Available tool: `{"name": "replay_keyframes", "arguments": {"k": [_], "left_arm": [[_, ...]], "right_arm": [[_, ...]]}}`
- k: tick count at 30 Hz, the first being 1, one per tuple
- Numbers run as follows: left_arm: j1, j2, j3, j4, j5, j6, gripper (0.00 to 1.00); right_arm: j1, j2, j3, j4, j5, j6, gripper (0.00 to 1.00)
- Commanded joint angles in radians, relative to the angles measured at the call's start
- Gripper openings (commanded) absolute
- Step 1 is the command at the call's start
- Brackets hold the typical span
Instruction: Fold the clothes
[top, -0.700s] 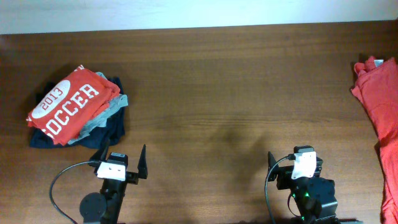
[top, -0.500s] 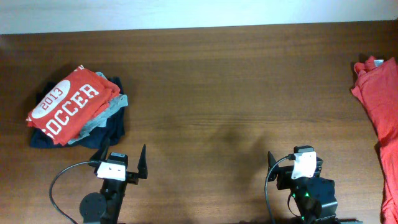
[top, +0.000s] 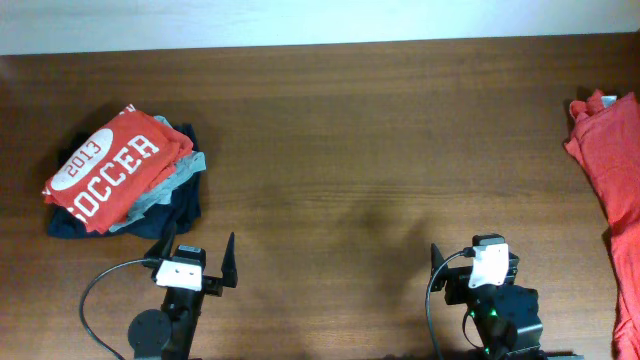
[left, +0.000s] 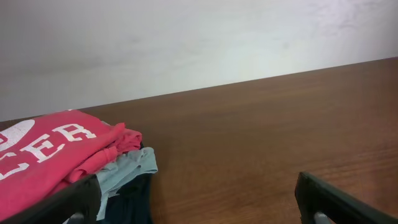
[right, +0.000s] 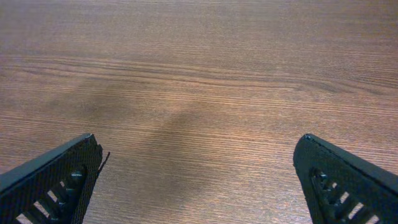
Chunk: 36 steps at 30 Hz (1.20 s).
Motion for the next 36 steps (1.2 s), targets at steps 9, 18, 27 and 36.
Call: {"name": "replay_keyframes", "arguments": {"k": [9,18,27,36], "left_arm": [[-0.005,-0.010,-0.009,0.005,-0.014,0.009,0.99],[-0.005,-0.010,-0.009,0.005,-0.014,0.009,0.99],[-0.005,-0.010,-0.009,0.010,0.072,0.008,0.99],[-0.005,-0.004,0.059,-0.047,0.125,-0.105,0.99]], "right_arm": [[-0.002,-0.006,-0.007,0.002,0.001,-0.007,0.99],[-0.002,-0.006,-0.007,0.018,0.002,-0.007,0.99],[-0.002,-0.006,-0.007,0.061,-0.095,-0.006,0.99],[-0.002,-0.003,0.059,0.129,-0.213,0.019,0.99]]}}
